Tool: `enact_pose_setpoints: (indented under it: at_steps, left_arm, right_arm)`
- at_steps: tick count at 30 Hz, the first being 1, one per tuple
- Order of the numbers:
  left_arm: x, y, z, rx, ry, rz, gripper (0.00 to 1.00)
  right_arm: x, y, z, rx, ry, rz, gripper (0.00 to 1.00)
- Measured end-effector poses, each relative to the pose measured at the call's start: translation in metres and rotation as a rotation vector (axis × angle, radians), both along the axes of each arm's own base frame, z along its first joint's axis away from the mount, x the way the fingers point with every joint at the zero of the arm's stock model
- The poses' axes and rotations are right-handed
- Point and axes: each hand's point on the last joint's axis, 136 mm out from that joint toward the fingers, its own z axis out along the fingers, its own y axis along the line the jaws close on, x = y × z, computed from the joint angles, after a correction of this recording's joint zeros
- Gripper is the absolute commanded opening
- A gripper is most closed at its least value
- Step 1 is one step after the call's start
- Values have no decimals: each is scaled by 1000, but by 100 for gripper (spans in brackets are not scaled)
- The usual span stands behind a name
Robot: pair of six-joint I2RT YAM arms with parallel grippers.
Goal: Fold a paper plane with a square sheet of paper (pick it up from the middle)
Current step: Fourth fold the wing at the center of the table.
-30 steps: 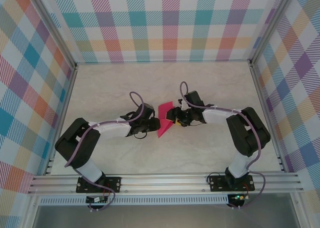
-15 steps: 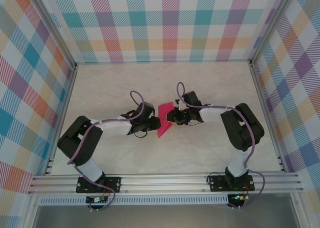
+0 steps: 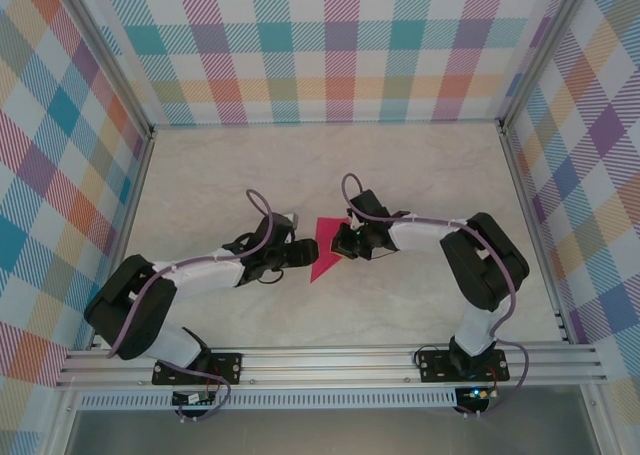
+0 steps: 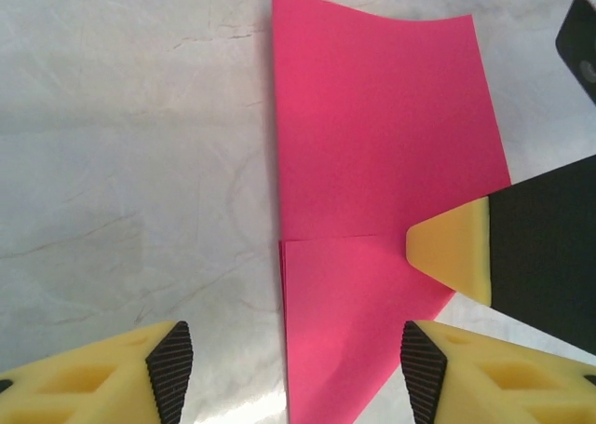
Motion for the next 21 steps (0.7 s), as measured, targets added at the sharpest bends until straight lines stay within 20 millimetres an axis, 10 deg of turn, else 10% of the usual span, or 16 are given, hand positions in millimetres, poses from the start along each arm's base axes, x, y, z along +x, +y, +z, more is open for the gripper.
enact_pose_setpoints:
  at_steps: [21]
  left_arm:
    - [-39, -41, 32, 75, -467, -384, 73]
  right_arm:
    - [-4, -37, 0, -169, 139, -397, 8]
